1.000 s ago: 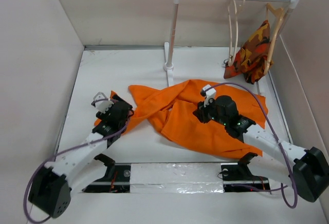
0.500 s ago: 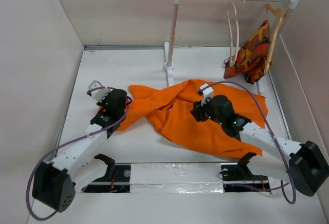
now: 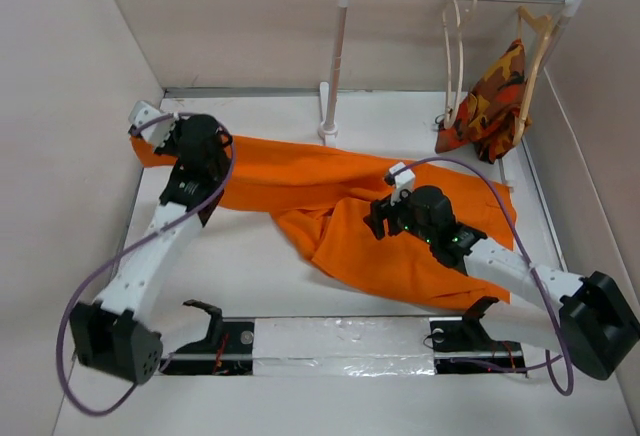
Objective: Place the trousers on the hanger
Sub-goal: Flatten out the trousers at the center of the board.
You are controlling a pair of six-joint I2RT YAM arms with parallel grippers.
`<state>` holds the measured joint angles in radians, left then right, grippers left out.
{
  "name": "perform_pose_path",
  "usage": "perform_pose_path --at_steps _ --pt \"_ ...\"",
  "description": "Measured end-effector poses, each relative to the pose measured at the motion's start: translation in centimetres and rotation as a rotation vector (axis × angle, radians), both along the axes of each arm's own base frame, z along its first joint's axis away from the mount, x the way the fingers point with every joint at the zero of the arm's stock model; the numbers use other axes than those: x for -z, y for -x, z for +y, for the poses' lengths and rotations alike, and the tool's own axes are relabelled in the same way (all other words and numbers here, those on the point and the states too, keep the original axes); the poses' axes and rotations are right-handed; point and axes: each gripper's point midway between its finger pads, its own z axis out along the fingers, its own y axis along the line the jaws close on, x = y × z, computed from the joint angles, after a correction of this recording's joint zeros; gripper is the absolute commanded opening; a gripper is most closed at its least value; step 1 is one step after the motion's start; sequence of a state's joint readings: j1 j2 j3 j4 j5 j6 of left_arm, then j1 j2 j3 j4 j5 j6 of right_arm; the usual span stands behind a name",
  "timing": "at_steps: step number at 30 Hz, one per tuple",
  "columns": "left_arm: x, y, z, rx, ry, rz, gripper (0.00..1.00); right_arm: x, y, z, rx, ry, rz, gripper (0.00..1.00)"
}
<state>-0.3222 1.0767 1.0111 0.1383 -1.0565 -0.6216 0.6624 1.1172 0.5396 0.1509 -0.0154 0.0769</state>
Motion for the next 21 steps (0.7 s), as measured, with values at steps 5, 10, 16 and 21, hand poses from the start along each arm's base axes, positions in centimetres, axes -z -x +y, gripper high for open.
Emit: perform_pose_path --at_steps 5,10,16,21 --pt "3.1 -6.2 1.0 -0.051 -0.106 0.169 0.00 -1.5 0.2 -0.1 0.000 -0.033 -0.042 0.72" --pt "2.6 -14.7 0.7 -0.043 -0.193 0.244 0.00 -2.6 0.6 -0.1 -0.007 -0.055 -0.071 0.71" --pt "1.3 -22.7 -0.6 0.009 -0.281 0.301 0.66 -4.0 1.4 0.5 -0.026 -0.074 -0.110 0.71" --pt "3.1 -23.3 0.0 0.018 -0.295 0.388 0.74 -3.4 1.7 1.0 -0.039 -0.060 -0.099 0.71"
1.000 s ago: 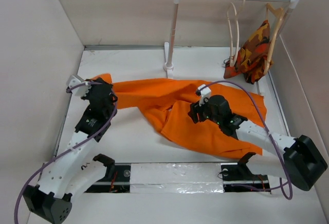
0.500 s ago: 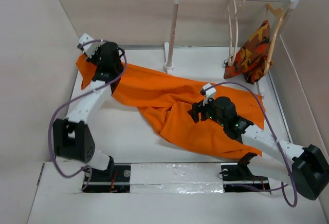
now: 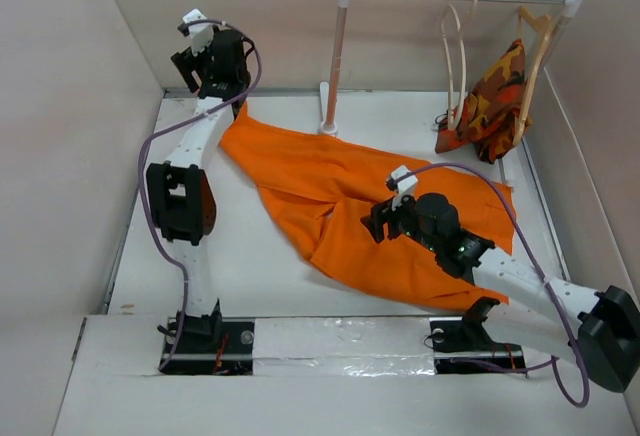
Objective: Place the trousers on the hanger
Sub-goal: Flatten out the trousers at the center of the board.
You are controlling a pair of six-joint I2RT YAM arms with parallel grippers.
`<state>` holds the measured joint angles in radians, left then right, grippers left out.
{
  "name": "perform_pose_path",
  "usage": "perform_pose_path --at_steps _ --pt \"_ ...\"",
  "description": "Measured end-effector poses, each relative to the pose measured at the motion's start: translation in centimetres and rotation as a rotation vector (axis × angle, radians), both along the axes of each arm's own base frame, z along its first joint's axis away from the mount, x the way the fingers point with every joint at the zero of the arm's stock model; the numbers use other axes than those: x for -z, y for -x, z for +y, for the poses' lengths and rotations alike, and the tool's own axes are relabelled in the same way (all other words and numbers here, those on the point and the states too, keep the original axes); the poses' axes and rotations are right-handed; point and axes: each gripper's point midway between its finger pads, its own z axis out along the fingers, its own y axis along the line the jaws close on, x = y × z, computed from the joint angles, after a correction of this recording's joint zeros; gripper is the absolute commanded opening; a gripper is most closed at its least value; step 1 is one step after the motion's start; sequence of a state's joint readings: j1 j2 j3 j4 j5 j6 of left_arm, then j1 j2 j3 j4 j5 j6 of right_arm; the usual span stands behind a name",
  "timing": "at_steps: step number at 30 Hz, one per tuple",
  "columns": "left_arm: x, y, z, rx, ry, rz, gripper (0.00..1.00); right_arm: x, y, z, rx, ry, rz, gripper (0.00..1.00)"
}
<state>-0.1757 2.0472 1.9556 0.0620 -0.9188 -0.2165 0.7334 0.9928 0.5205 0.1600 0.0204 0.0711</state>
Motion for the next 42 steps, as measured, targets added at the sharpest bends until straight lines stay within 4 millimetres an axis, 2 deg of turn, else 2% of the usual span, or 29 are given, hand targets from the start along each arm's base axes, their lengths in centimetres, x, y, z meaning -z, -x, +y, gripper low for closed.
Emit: perform_pose_path --at_steps 2,3,4,5,6,7,8,10,11,12,14,16,18,22,26,30,33,36,37,39,40,42 --pt "2.1 1.0 0.0 0.008 0.022 0.041 0.69 0.8 0.0 0.2 -0.004 0.017 0.017 0.68" --pt "3.9 2.0 -0.3 0.017 0.048 0.067 0.66 1.4 0.0 0.4 -0.010 0.029 0.028 0.63" --pt "5.5 3.3 -0.4 0.023 0.074 0.092 0.58 1.9 0.1 0.6 -0.018 0.041 0.039 0.56" --pt "7.5 4.9 -0.9 0.041 0.102 0.113 0.52 2.3 0.3 0.9 -0.028 0.052 0.047 0.28" --pt "9.8 7.0 -1.6 0.058 0.124 0.145 0.45 2.7 0.4 1.1 -0.038 0.066 0.052 0.13" --pt "11.8 9.2 -2.5 0.084 0.147 0.164 0.33 3.1 0.6 1.5 -0.048 0.072 0.062 0.05" --pt "13.8 11.2 -3.7 0.116 0.173 0.181 0.29 3.3 0.6 1.8 -0.059 0.082 0.066 0.00" --pt "17.8 15.3 -6.1 0.191 0.226 0.225 0.22 3.4 0.8 2.7 -0.080 0.090 0.072 0.00" --pt "19.5 16.9 -7.3 0.228 0.256 0.246 0.22 3.3 0.9 3.1 -0.090 0.094 0.071 0.00" --pt "21.1 18.2 -7.9 0.250 0.281 0.267 0.22 3.3 0.9 3.5 -0.099 0.096 0.069 0.00" --pt "23.3 19.9 -7.8 0.244 0.321 0.296 0.26 3.2 1.1 4.1 -0.115 0.099 0.069 0.00" --pt "24.3 20.7 -7.2 0.223 0.350 0.295 0.37 3.2 1.2 4.5 -0.126 0.104 0.070 0.02" --pt "24.3 20.6 -7.1 0.229 0.393 0.268 0.37 3.3 1.3 4.9 -0.134 0.107 0.070 0.05" --pt "24.0 19.4 -7.8 0.278 0.484 0.219 0.30 2.9 1.1 5.2 -0.138 0.104 0.062 0.11" --pt "26.2 19.0 -9.9 0.362 0.553 0.275 0.33 2.1 0.8 5.6 -0.138 0.095 0.047 0.22" --pt "28.0 19.8 -11.5 0.418 0.580 0.347 0.35 1.9 0.7 5.9 -0.141 0.093 0.038 0.26" --pt "28.2 20.0 -12.4 0.465 0.594 0.380 0.31 2.1 0.6 6.1 -0.141 0.099 0.041 0.27" --pt "28.3 20.0 -13.0 0.494 0.595 0.403 0.23 2.1 0.5 6.0 -0.134 0.100 0.037 0.27" --pt "28.3 20.1 -13.1 0.499 0.593 0.406 0.16 2.0 0.4 6.0 -0.127 0.101 0.035 0.27" --pt "28.4 20.2 -13.1 0.502 0.591 0.413 0.13 1.9 0.2 5.8 -0.113 0.103 0.029 0.28" --pt "28.4 20.2 -13.1 0.502 0.589 0.417 0.04 1.8 0.1 5.6 -0.104 0.104 0.024 0.28" --pt "28.4 20.2 -13.1 0.503 0.588 0.418 0.00 1.4 -0.2 5.3 -0.084 0.105 0.011 0.28"
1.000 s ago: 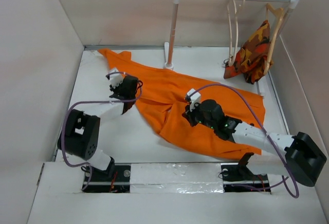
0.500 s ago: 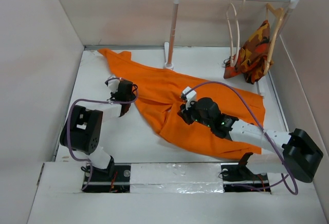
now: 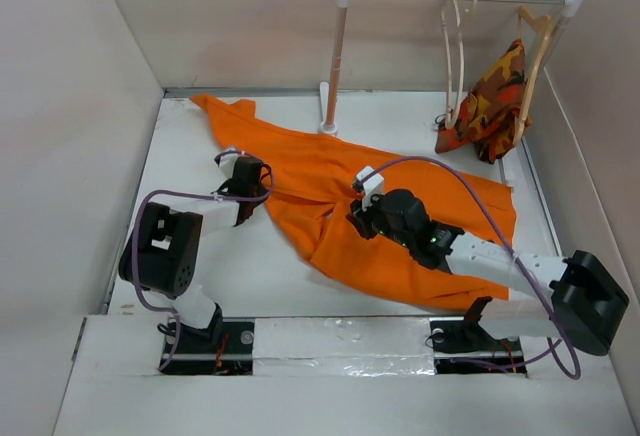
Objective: Place the trousers on the hanger
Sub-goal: Flatten out the trousers at the center of the board.
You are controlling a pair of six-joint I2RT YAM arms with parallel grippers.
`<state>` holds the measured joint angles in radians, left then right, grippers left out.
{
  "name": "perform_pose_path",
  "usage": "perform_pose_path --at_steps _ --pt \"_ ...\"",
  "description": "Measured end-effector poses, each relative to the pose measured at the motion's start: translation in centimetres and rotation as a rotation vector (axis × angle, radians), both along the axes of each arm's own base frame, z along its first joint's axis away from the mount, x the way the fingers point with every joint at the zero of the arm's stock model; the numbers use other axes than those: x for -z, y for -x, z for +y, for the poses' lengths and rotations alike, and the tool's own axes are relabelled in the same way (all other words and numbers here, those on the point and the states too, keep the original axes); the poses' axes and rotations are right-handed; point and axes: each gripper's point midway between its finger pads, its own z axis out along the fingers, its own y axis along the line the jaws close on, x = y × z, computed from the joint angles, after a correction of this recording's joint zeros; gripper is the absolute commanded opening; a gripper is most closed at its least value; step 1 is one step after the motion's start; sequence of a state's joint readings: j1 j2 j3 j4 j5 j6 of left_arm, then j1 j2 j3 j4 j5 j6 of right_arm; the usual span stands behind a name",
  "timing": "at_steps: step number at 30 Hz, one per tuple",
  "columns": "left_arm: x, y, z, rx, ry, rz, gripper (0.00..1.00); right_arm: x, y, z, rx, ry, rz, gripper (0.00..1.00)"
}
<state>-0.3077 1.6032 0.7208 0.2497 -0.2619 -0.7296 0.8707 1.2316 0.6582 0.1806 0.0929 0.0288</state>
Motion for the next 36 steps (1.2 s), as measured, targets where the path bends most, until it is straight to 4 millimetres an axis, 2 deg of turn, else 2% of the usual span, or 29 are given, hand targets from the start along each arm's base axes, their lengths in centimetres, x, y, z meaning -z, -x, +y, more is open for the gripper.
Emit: perform_pose_path --at_steps 3,6,8,10,12,15,17,18,21,23,26,28,30,33,34,36 --pt "0.0 0.0 0.0 0.001 0.000 0.002 0.00 -0.9 -0.5 -1.0 0.035 -0.004 -0.019 0.32" --pt "-0.1 0.0 0.0 -0.001 0.001 0.000 0.00 -2.6 -1.1 -1.9 0.065 -0.038 -0.055 0.35" --pt "-0.7 0.3 0.1 -0.004 0.007 -0.014 0.00 -3.7 -1.5 -2.4 0.081 -0.063 -0.078 0.35" --pt "-2.5 1.2 0.2 -0.009 0.009 -0.052 0.00 -4.2 -1.5 -2.7 0.088 -0.074 -0.088 0.35" --pt "-5.6 2.6 0.3 -0.013 0.013 -0.124 0.00 -4.2 -1.5 -2.9 0.089 -0.076 -0.089 0.36" --pt "-12.6 5.0 0.5 -0.024 0.047 -0.298 0.00 -3.6 -1.4 -3.2 0.091 -0.066 -0.080 0.39" --pt "-17.4 6.7 1.6 -0.064 0.082 -0.426 0.00 -3.2 -1.3 -3.3 0.090 -0.061 -0.073 0.39" --pt "-19.2 7.5 2.5 -0.093 0.090 -0.471 0.00 -3.0 -1.4 -3.4 0.092 -0.058 -0.069 0.41" --pt "-23.5 9.8 5.1 -0.180 0.097 -0.570 0.00 -2.3 -1.4 -3.1 0.082 -0.047 -0.053 0.42" --pt "-25.4 10.6 6.3 -0.225 0.089 -0.605 0.00 -1.9 -1.5 -3.1 0.078 -0.040 -0.043 0.42" --pt "-26.0 10.7 7.1 -0.255 0.053 -0.590 0.02 -1.7 -1.5 -3.1 0.074 -0.037 -0.037 0.42" --pt "-24.9 10.4 7.2 -0.265 0.017 -0.542 0.05 -1.6 -1.5 -3.1 0.074 -0.038 -0.036 0.44" --pt "-23.5 10.5 7.7 -0.293 -0.011 -0.493 0.14 -1.6 -1.5 -3.1 0.075 -0.038 -0.036 0.44" --pt "-21.8 11.2 8.9 -0.361 -0.045 -0.445 0.15 -1.6 -1.7 -3.3 0.081 -0.037 -0.035 0.45" --pt "-21.8 11.7 9.4 -0.386 -0.047 -0.449 0.14 -1.6 -1.7 -3.3 0.081 -0.037 -0.035 0.45" --pt "-22.9 12.8 10.5 -0.433 -0.024 -0.506 0.13 -1.3 -1.7 -3.1 0.074 -0.034 -0.028 0.45"
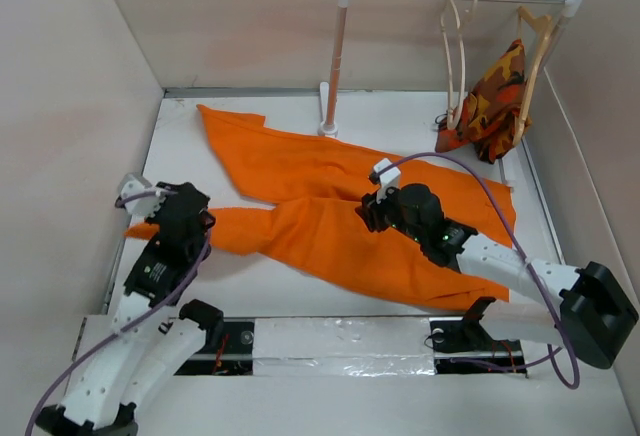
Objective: Place the trousers on the hanger
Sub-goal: Flatten out the trousers at the center of the board.
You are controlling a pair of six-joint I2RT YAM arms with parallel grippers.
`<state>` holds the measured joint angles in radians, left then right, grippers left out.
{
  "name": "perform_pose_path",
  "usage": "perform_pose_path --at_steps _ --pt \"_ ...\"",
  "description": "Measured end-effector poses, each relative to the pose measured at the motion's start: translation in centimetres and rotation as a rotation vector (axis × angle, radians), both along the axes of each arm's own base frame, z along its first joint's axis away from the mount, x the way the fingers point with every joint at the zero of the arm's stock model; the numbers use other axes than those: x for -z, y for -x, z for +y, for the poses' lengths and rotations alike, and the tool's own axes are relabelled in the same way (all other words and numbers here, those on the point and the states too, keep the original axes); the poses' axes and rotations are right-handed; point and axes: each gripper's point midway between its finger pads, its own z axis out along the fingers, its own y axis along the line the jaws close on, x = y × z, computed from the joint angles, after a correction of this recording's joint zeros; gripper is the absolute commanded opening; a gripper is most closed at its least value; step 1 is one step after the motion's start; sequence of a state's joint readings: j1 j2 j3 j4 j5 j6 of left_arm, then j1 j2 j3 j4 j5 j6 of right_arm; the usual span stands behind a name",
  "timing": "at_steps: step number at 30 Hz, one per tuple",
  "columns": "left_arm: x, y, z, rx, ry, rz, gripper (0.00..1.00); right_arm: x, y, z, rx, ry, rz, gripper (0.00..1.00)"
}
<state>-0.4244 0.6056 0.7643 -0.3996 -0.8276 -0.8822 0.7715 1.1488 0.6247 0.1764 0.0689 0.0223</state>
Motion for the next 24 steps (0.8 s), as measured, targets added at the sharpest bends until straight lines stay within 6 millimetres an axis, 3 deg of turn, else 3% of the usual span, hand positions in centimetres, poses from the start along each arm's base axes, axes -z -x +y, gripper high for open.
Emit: perform_pose_path --at_steps 3,5,7,8,10,12,16,21,24 --pt "-2.7 1.3 1.2 -0.042 0.049 -0.139 0.13 0.9 0.0 0.3 -0.013 0.012 0.019 0.45" --pt "-4.4 1.7 1.9 -0.073 0.078 -0.223 0.17 1.4 0.0 0.4 -0.018 0.021 0.031 0.39" --pt "-5.2 1.3 2.0 -0.091 0.082 -0.254 0.29 1.5 0.1 0.5 -0.025 0.025 0.032 0.08" --pt "-5.1 0.7 1.8 -0.093 0.071 -0.248 0.39 1.4 0.1 0.5 -0.029 0.023 0.031 0.00" --pt "-4.5 -1.4 0.7 -0.080 0.041 -0.210 0.41 1.3 0.2 0.7 -0.037 0.015 0.031 0.00" --pt "-2.7 -4.5 -1.0 -0.047 0.001 -0.130 0.41 1.5 0.3 1.0 -0.051 0.012 0.035 0.00" --pt "3.8 -11.2 -2.8 0.005 -0.032 0.071 0.40 2.6 0.5 1.2 -0.066 0.029 0.062 0.03" --pt "11.9 -15.0 1.3 -0.056 0.018 0.251 0.41 2.4 0.5 1.1 -0.062 0.025 0.055 0.08" --pt "14.6 -17.7 3.0 -0.062 0.050 0.319 0.44 2.1 0.6 1.1 -0.064 0.021 0.050 0.08"
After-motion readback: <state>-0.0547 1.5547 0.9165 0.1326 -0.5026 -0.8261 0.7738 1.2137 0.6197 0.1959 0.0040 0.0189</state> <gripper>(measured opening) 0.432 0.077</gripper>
